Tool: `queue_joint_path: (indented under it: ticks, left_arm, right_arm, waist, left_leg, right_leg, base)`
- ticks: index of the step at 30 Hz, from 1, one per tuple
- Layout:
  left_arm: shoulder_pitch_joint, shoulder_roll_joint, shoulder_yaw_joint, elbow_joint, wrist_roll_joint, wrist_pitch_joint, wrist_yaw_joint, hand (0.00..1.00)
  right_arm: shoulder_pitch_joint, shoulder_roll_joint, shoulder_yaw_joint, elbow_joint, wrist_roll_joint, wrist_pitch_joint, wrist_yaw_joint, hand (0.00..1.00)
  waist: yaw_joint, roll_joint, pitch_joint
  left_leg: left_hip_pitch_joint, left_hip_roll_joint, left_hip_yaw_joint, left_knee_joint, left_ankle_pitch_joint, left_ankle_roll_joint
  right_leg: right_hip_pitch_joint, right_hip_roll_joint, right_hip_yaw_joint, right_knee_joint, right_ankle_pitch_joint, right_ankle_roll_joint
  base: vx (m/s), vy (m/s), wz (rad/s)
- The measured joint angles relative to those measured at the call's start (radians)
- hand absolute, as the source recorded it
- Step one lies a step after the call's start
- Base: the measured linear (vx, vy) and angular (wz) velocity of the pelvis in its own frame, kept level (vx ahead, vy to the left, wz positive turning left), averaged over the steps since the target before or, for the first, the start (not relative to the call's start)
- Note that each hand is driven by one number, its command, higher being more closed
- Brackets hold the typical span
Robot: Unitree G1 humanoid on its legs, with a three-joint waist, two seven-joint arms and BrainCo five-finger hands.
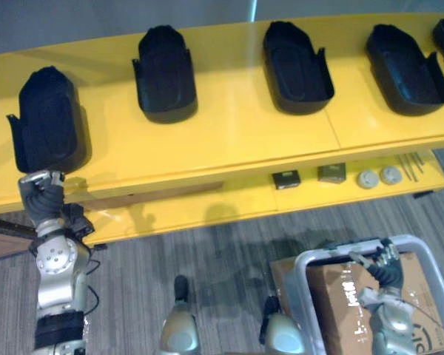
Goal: Walk over and take plastic housings, then place them on the shelf
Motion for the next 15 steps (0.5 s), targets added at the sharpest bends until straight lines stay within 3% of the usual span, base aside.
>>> queue_joint_path:
  ticks: [6,15]
  left_arm:
    - [-0.100,0.076,0.006,0.113,-0.020,0.002,0.026,1.00]
    - [-0.188,0.151,0.035,0.251,-0.052,0.002,0.026,1.00]
  right_arm:
    - [-0.023,-0.008,0.000,0.000,0.000,0.001,-0.003,0.00]
    - [-0.027,-0.031,0.000,0.000,0.013,0.004,-0.008,0.00]
  waist:
    - [0.000,-0.007,0.049]
    - [-0.002,-0.021,0.063]
  left_leg:
    - [-0.001,-0.001,0.015,0.000,0.001,0.000]
    - [-0.003,-0.002,0.031,0.000,0.001,0.000]
  right_leg:
    - [-0.019,-0.002,0.016,0.015,-0.001,0.000]
    - [-0.041,-0.004,0.037,0.030,-0.005,-0.001]
  base:
    - [-0.01,0.007,-0.06]
    - [0.00,0.003,-0.04]
